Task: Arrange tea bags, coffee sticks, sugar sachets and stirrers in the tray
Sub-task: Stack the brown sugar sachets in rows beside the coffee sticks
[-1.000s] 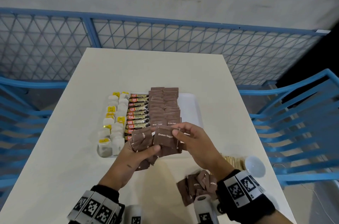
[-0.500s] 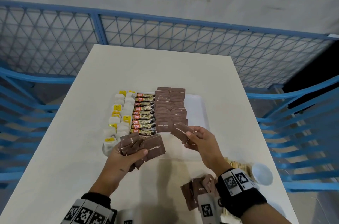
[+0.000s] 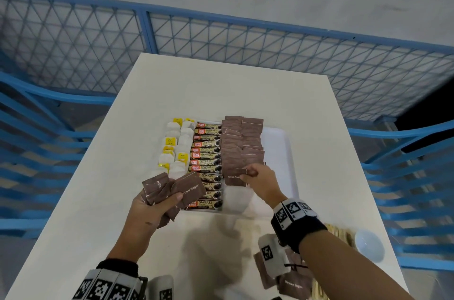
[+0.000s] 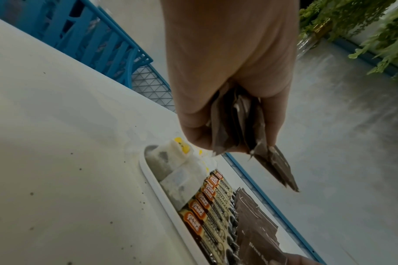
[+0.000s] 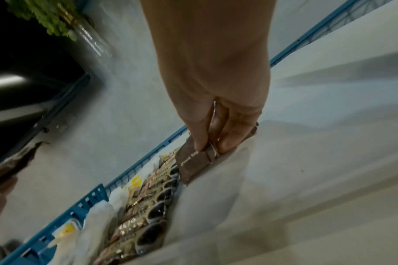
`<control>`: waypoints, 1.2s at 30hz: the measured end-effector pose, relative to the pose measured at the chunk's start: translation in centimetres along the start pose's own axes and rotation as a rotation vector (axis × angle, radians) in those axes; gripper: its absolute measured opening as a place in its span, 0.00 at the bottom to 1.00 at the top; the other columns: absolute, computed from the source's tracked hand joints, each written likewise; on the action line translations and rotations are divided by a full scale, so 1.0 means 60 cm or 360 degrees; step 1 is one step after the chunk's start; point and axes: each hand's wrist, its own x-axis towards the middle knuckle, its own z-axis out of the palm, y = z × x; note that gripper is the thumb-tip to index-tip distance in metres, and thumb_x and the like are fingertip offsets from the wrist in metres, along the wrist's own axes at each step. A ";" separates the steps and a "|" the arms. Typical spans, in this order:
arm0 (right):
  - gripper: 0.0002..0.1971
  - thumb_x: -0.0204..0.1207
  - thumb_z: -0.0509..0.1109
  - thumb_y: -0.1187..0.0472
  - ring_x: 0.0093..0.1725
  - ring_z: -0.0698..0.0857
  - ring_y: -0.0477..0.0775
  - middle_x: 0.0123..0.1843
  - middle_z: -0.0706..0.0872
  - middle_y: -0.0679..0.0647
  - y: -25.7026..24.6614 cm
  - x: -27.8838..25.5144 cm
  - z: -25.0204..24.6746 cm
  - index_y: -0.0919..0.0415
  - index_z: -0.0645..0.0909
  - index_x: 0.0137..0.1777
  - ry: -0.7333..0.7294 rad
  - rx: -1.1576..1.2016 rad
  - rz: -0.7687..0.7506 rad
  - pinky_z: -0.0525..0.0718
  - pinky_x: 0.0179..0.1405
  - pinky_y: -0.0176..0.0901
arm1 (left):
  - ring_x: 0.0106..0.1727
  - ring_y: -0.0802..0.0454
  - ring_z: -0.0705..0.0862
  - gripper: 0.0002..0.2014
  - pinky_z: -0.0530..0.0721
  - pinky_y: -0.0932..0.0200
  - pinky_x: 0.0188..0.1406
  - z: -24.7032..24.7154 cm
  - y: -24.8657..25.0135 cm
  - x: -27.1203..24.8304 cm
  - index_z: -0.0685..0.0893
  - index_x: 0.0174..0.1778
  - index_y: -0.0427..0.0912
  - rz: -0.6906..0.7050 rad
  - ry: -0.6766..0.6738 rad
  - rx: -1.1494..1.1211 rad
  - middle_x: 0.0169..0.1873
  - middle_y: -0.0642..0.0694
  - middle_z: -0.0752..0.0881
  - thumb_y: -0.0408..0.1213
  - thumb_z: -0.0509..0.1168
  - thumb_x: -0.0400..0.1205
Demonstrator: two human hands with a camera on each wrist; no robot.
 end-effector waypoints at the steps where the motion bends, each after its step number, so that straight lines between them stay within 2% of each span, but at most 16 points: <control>1: 0.08 0.71 0.75 0.68 0.32 0.77 0.41 0.32 0.79 0.46 0.000 0.002 0.002 0.60 0.82 0.48 0.0032 -0.0042 -0.0018 0.75 0.30 0.18 | 0.21 0.57 0.73 0.18 0.69 0.62 0.29 -0.001 -0.001 0.001 0.85 0.50 0.44 -0.0005 0.0000 -0.0007 0.25 0.50 0.83 0.27 0.77 0.66; 3: 0.08 0.71 0.75 0.67 0.31 0.75 0.40 0.29 0.76 0.46 0.002 0.008 0.006 0.61 0.80 0.48 0.0078 -0.0067 -0.0028 0.73 0.28 0.18 | 0.20 0.57 0.72 0.16 0.68 0.64 0.27 -0.002 -0.004 0.003 0.85 0.50 0.44 -0.0010 0.0000 0.0007 0.24 0.50 0.82 0.26 0.76 0.69; 6: 0.10 0.71 0.75 0.66 0.30 0.75 0.42 0.28 0.75 0.46 0.005 0.016 0.013 0.60 0.77 0.47 0.0098 -0.0134 -0.0059 0.74 0.29 0.24 | 0.20 0.56 0.72 0.13 0.67 0.65 0.25 0.000 -0.006 0.008 0.85 0.51 0.42 -0.0003 0.0003 0.0050 0.24 0.47 0.81 0.24 0.70 0.74; 10: 0.12 0.71 0.75 0.65 0.36 0.79 0.51 0.30 0.76 0.47 0.008 0.024 0.023 0.58 0.73 0.48 0.0080 -0.0263 -0.0105 0.80 0.41 0.43 | 0.20 0.56 0.71 0.13 0.66 0.65 0.24 0.009 -0.006 0.009 0.85 0.53 0.39 -0.0021 -0.0031 0.0081 0.26 0.43 0.81 0.24 0.71 0.74; 12: 0.14 0.70 0.75 0.64 0.40 0.78 0.52 0.34 0.76 0.48 0.009 0.023 0.025 0.59 0.72 0.49 0.0123 -0.0312 -0.0126 0.79 0.43 0.44 | 0.20 0.57 0.72 0.13 0.67 0.64 0.24 0.016 -0.004 0.007 0.86 0.51 0.40 -0.0028 -0.0053 0.0086 0.28 0.41 0.81 0.26 0.74 0.72; 14: 0.15 0.70 0.76 0.62 0.45 0.76 0.52 0.43 0.77 0.51 0.011 0.021 0.027 0.60 0.73 0.51 0.0192 -0.0374 -0.0172 0.77 0.46 0.41 | 0.22 0.56 0.73 0.15 0.68 0.63 0.25 0.024 -0.002 0.002 0.87 0.48 0.42 -0.0037 -0.0089 0.0085 0.29 0.41 0.81 0.29 0.77 0.67; 16: 0.13 0.72 0.74 0.60 0.46 0.76 0.51 0.45 0.77 0.50 0.001 0.012 0.028 0.61 0.74 0.52 0.0244 -0.0355 -0.0288 0.75 0.45 0.37 | 0.24 0.55 0.76 0.12 0.71 0.62 0.26 0.031 -0.001 0.000 0.88 0.45 0.46 -0.0052 -0.0089 0.0097 0.28 0.45 0.84 0.28 0.77 0.69; 18: 0.07 0.77 0.70 0.57 0.37 0.75 0.44 0.36 0.76 0.45 -0.024 -0.009 0.026 0.58 0.76 0.47 0.0133 -0.0223 -0.0369 0.71 0.37 0.28 | 0.26 0.54 0.78 0.11 0.73 0.60 0.30 0.035 -0.001 0.000 0.87 0.43 0.47 -0.0069 -0.0080 0.0111 0.27 0.48 0.86 0.26 0.73 0.73; 20: 0.10 0.81 0.63 0.52 0.29 0.75 0.40 0.31 0.78 0.45 -0.052 -0.036 0.022 0.57 0.77 0.43 -0.0186 -0.0003 -0.0341 0.71 0.31 0.27 | 0.27 0.53 0.79 0.11 0.73 0.59 0.33 0.037 -0.002 0.000 0.87 0.44 0.47 -0.0086 -0.0077 0.0110 0.27 0.50 0.87 0.26 0.75 0.71; 22: 0.13 0.82 0.60 0.49 0.29 0.78 0.45 0.32 0.81 0.51 -0.073 -0.065 0.019 0.56 0.78 0.43 -0.0538 0.0257 -0.0257 0.72 0.28 0.29 | 0.28 0.52 0.79 0.12 0.72 0.59 0.32 0.037 -0.001 0.000 0.88 0.43 0.46 -0.0090 -0.0064 0.0107 0.27 0.50 0.87 0.28 0.77 0.68; 24: 0.09 0.79 0.66 0.53 0.30 0.79 0.48 0.34 0.81 0.52 -0.078 -0.085 0.018 0.60 0.77 0.45 -0.0752 0.0413 -0.0225 0.74 0.25 0.31 | 0.28 0.52 0.78 0.12 0.71 0.61 0.28 0.037 -0.001 0.000 0.88 0.44 0.46 -0.0089 -0.0071 0.0118 0.25 0.50 0.86 0.27 0.77 0.68; 26: 0.06 0.75 0.72 0.64 0.28 0.79 0.45 0.34 0.81 0.53 -0.076 -0.095 0.021 0.63 0.76 0.46 -0.0805 0.0514 -0.0217 0.76 0.25 0.31 | 0.24 0.55 0.77 0.14 0.71 0.65 0.22 0.039 0.001 -0.003 0.87 0.45 0.43 -0.0085 -0.0101 0.0125 0.23 0.51 0.85 0.28 0.78 0.66; 28: 0.07 0.74 0.72 0.70 0.29 0.80 0.46 0.35 0.82 0.57 -0.071 -0.097 0.023 0.66 0.76 0.46 -0.0805 0.0581 -0.0205 0.79 0.28 0.32 | 0.20 0.59 0.77 0.15 0.71 0.67 0.17 0.041 0.002 -0.006 0.87 0.48 0.40 -0.0085 -0.0127 0.0128 0.21 0.52 0.84 0.28 0.78 0.67; 30: 0.06 0.74 0.71 0.71 0.30 0.82 0.47 0.36 0.83 0.59 -0.066 -0.098 0.021 0.68 0.77 0.48 -0.0809 0.0629 -0.0170 0.82 0.30 0.33 | 0.20 0.59 0.77 0.13 0.73 0.67 0.19 0.042 0.001 -0.008 0.86 0.50 0.38 -0.0084 -0.0139 0.0160 0.21 0.52 0.83 0.27 0.76 0.70; 33: 0.07 0.77 0.68 0.71 0.31 0.84 0.43 0.40 0.84 0.62 -0.060 -0.097 0.013 0.73 0.79 0.52 -0.0809 0.0630 -0.0127 0.83 0.33 0.31 | 0.22 0.57 0.77 0.16 0.74 0.64 0.24 0.041 -0.004 -0.009 0.86 0.49 0.38 -0.0081 -0.0130 0.0180 0.22 0.51 0.84 0.29 0.78 0.66; 36: 0.08 0.78 0.66 0.72 0.34 0.86 0.43 0.41 0.86 0.60 -0.050 -0.094 -0.002 0.73 0.81 0.55 -0.0759 0.0695 -0.0114 0.84 0.39 0.31 | 0.24 0.56 0.77 0.10 0.73 0.64 0.25 0.044 -0.006 -0.009 0.86 0.46 0.40 -0.0088 -0.0097 0.0173 0.21 0.52 0.84 0.26 0.75 0.71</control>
